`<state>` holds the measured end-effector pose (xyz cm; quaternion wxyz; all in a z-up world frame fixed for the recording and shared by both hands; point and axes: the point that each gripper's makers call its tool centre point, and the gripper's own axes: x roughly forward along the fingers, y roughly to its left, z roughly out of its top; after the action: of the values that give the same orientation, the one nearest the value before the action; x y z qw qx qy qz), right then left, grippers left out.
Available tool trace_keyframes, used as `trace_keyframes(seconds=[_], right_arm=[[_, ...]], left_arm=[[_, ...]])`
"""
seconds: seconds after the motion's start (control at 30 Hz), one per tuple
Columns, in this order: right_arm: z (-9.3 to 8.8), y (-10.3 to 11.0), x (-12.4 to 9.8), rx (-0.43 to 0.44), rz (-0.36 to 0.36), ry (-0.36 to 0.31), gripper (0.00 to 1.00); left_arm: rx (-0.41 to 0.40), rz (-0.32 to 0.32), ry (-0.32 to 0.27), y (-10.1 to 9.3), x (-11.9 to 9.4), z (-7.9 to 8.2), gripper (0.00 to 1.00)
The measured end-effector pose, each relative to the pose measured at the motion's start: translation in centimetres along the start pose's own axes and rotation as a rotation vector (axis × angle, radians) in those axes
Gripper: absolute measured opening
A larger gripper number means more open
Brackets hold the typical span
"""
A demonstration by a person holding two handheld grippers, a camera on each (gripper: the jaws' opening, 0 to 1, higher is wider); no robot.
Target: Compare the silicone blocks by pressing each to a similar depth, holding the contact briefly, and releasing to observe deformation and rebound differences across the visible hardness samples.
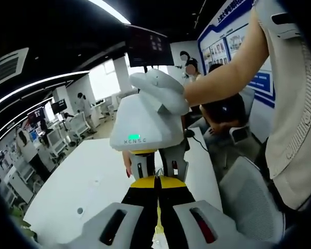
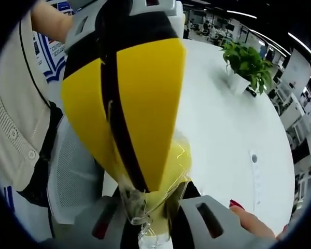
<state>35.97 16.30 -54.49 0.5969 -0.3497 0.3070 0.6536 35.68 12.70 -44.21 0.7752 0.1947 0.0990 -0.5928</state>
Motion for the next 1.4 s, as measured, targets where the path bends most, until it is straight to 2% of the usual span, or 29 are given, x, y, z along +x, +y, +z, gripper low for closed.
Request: trace_keyframes(seconds=[0.33,0.43,0.67,1.07,1.4], right_arm=[[-0.1,-0.2,0.1,-0.001,-0.001,0.003,0.07],[0.0,-0.4,0.2,0.001,-0.007,-0.001,0.07],[0.1,-0.6,0.3,0.018,-0.001,-0.004,0.08],[0.1,-1.0,0.5,0.031,0.000,-0.015,0.09],[0.3,-1.2,0.7,0.043,-0.003,-0.035,0.11]], left_arm=[[-0.022,0.004,-0.009,0.0,0.1,-0.1,0.00],[-0.066,0.032,-0.007,0.3,0.1,-0.3,0.00],[-0.093,0.057,-0.014,0.5,0.0,-0.3,0.00],[-0.186,0.056,-0.050,0.9,0.1,-0.4,0.00],[-0.210,0.051,-0.064,1.4,-0.1,-0.7,0.00]])
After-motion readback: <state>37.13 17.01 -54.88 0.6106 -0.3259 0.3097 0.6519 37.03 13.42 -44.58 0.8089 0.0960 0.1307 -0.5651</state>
